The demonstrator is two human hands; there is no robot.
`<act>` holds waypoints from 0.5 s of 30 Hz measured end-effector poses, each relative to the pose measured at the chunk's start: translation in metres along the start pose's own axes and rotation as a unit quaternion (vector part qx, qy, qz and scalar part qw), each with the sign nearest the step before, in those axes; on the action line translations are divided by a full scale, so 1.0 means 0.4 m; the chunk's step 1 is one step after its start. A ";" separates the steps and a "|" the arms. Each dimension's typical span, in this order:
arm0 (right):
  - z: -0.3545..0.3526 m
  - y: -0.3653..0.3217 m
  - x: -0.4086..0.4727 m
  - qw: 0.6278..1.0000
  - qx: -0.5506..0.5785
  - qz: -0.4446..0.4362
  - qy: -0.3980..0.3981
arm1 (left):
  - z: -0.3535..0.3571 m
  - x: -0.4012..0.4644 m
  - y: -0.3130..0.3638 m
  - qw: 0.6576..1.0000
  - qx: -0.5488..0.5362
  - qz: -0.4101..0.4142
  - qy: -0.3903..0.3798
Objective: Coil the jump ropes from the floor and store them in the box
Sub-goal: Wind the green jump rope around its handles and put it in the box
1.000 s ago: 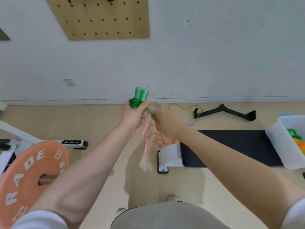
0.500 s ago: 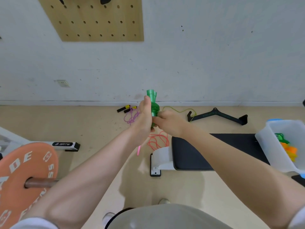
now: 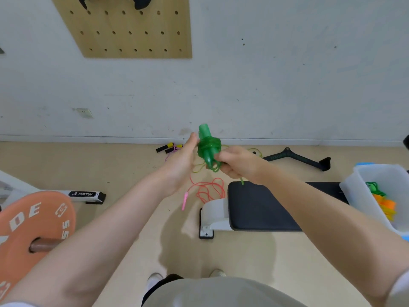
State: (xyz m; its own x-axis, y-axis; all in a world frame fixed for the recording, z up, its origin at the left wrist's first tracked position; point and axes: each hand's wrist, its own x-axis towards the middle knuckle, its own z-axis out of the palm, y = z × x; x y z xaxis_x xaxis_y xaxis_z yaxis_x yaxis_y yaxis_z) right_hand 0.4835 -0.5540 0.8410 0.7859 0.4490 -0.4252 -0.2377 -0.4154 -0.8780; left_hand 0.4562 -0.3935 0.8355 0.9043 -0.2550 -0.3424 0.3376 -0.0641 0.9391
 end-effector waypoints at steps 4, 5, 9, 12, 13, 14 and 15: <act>-0.017 -0.006 -0.009 0.988 0.054 0.064 -0.133 | -0.101 -0.014 0.010 0.868 0.473 0.149 0.016; -0.012 -0.009 -0.011 0.983 0.057 0.070 -0.163 | -0.109 -0.016 0.022 0.795 0.572 0.200 -0.015; 0.019 -0.029 -0.019 0.965 0.055 0.049 -0.253 | -0.123 -0.012 0.072 0.636 0.659 0.400 -0.036; 0.031 -0.029 -0.016 0.953 0.042 0.056 -0.295 | -0.119 -0.027 0.075 0.579 0.678 0.449 -0.058; 0.036 -0.028 -0.015 0.948 0.028 0.064 -0.311 | -0.115 -0.035 0.063 0.583 0.673 0.451 -0.068; 0.039 -0.029 -0.014 0.943 0.012 0.073 -0.325 | -0.112 -0.044 0.048 0.590 0.665 0.453 -0.073; 0.044 -0.029 -0.011 0.938 -0.007 0.082 -0.336 | -0.112 -0.050 0.033 0.597 0.659 0.452 -0.075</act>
State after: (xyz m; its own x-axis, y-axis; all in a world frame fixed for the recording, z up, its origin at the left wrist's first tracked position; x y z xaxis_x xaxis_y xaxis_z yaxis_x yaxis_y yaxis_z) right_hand 0.4729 -0.5373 0.8493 0.2013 0.7733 -0.6012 -0.3135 -0.5306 -0.7875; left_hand 0.4543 -0.3459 0.8534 0.4940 -0.8375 0.2334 -0.8585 -0.5123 -0.0213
